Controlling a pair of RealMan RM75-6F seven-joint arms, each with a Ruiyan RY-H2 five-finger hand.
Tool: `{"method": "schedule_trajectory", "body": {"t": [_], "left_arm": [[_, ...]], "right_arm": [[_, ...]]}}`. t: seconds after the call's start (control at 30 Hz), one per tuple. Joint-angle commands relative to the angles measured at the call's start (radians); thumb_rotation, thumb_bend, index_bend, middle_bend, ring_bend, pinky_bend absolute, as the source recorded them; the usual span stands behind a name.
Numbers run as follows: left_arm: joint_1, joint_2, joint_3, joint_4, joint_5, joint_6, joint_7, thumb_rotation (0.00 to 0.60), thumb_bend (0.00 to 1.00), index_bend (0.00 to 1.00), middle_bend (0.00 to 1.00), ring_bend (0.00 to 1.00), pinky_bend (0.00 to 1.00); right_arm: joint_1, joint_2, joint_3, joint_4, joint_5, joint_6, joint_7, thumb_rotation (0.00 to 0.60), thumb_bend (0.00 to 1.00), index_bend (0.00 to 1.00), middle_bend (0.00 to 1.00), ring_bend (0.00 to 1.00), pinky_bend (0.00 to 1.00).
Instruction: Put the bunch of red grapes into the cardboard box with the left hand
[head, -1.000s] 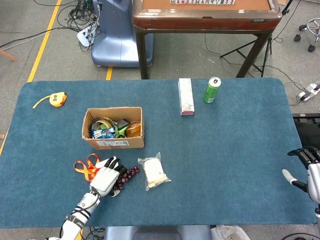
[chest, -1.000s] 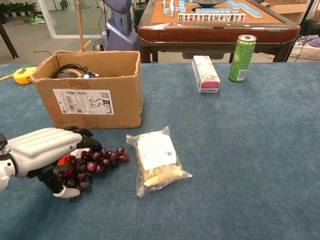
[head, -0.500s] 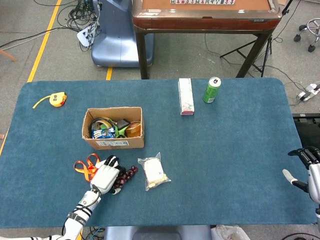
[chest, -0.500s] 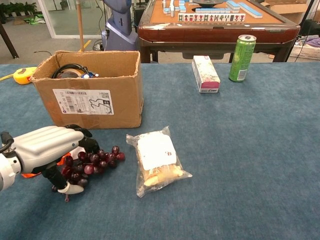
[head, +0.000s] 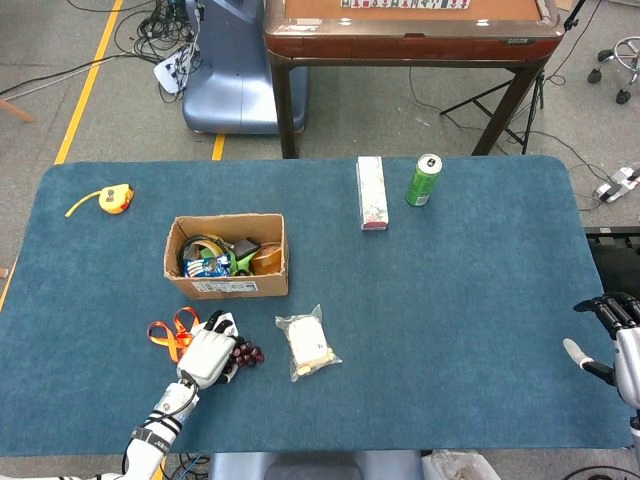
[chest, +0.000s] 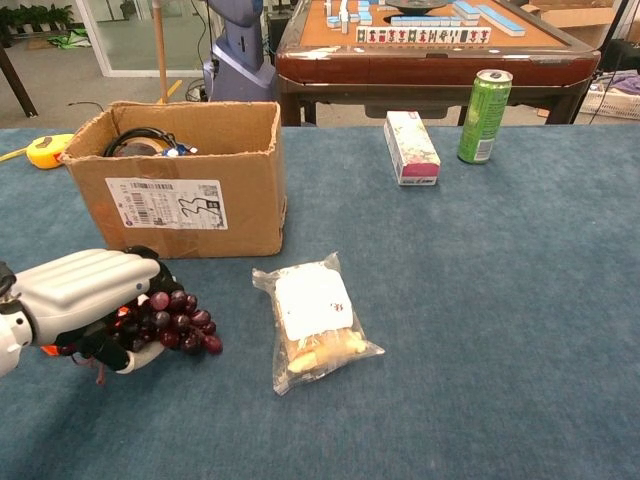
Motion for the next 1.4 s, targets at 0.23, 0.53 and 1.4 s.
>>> {"method": "schedule_trajectory", "body": {"t": [0.23,0.53,1.4], "left_arm": [[0.019,0.078,0.027,-0.117,0.031,0.062,0.056,0.6,0.45,0.55,0.59,0.19,0.02],[0.027,0.203,0.032,-0.308,0.057,0.125,0.131,0.6,0.44,0.55,0.6,0.2,0.02],[-0.205,0.325,-0.208,-0.457,-0.179,0.124,0.354,0.6,0.44,0.54,0.6,0.21,0.04]], "right_arm": [[-0.005,0.001,0.001,0.0,-0.008,0.013,0.006,0.6,0.15,0.43,0.43,0.29,0.41],[-0.005,0.0,0.0,0.001,-0.013,0.014,0.007,0.6,0.15,0.43,0.43,0.29,0.41],[-0.003,0.003,-0.005,-0.002,-0.019,0.003,0.009,0.6,0.15,0.43,0.43,0.29,0.41]]}}
